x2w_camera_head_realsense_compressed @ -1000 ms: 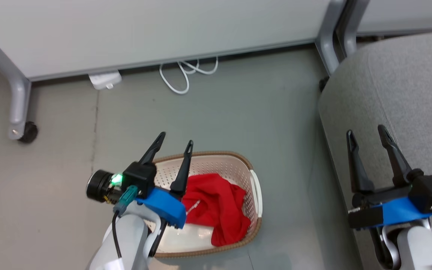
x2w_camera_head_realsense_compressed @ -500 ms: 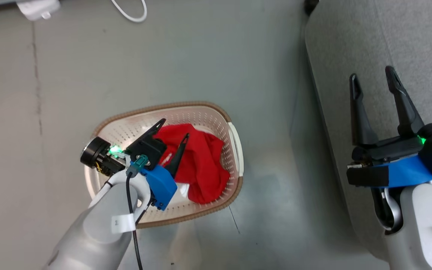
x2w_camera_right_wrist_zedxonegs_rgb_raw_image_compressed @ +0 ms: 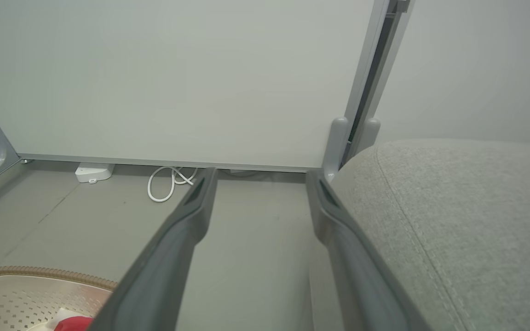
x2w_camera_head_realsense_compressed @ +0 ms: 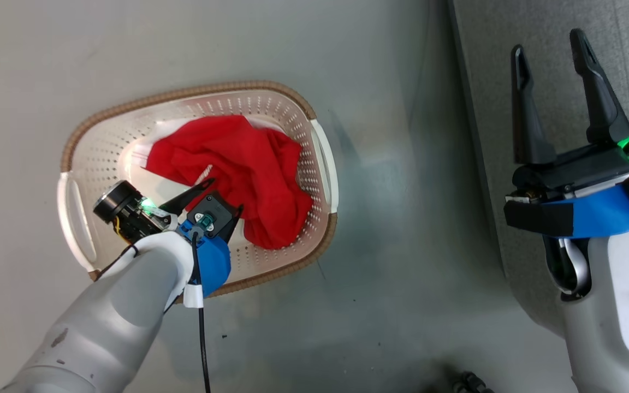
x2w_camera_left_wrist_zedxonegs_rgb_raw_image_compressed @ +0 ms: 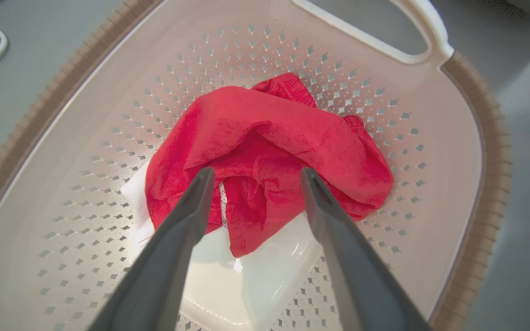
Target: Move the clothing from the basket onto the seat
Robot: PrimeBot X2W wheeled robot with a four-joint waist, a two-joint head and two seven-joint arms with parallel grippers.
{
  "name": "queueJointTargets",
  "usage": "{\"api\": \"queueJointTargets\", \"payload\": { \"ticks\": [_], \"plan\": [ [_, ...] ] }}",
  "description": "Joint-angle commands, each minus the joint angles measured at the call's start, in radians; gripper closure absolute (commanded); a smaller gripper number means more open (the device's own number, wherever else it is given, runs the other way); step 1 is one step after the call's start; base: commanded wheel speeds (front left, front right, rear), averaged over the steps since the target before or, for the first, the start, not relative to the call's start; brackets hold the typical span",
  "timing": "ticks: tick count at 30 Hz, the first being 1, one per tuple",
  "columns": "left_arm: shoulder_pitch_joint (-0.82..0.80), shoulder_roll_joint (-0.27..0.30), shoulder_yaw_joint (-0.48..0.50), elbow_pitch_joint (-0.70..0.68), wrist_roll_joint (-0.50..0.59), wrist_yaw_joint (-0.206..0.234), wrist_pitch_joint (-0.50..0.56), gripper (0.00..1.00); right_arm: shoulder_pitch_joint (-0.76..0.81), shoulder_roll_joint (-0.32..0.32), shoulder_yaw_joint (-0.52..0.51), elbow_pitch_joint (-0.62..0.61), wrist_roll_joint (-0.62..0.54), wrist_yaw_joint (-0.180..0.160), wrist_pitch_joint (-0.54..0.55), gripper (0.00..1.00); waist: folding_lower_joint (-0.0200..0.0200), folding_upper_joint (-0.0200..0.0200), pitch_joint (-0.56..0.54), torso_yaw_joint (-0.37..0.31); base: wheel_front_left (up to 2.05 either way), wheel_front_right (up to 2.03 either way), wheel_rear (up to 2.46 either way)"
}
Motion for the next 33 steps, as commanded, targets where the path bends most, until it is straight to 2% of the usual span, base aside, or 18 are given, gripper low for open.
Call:
{"api": "queueJointTargets", "payload": {
  "ticks": [1,7,12,27,33],
  "plan": [
    [-0.034,0.016,-0.042,0.021,-0.016,-0.001,0.009,0.0,-0.03,-0.004,0.005,-0.007,-0.003,0.0,-0.004,0.0,-0.0003,0.0,0.055,-0.016,0.0,0.0,0.0],
    [-0.085,0.03,-0.17,0.06,-0.068,-0.001,0.038,0.0,-0.061,-0.001,0.017,-0.024,-0.007,0.0,-0.004,0.0,-0.0003,0.0,0.133,-0.027,0.0,0.0,0.0],
    [-0.128,0.045,-0.228,0.087,-0.11,-0.001,0.059,0.0,-0.082,-0.005,0.021,-0.041,-0.007,0.0,-0.004,0.0,-0.0003,0.0,0.19,-0.035,0.0,0.0,0.0],
    [-0.224,0.045,-0.286,0.118,-0.113,-0.001,0.081,0.0,-0.101,-0.006,0.018,-0.065,-0.009,0.0,-0.004,0.0,-0.0003,0.0,0.29,-0.052,0.0,0.0,0.0],
    [-0.242,0.038,-0.292,0.11,-0.101,-0.001,0.058,0.0,-0.095,-0.005,0.016,-0.067,-0.006,0.0,-0.004,0.0,-0.0003,0.0,0.302,-0.057,0.0,0.0,0.0]
  ]
}}
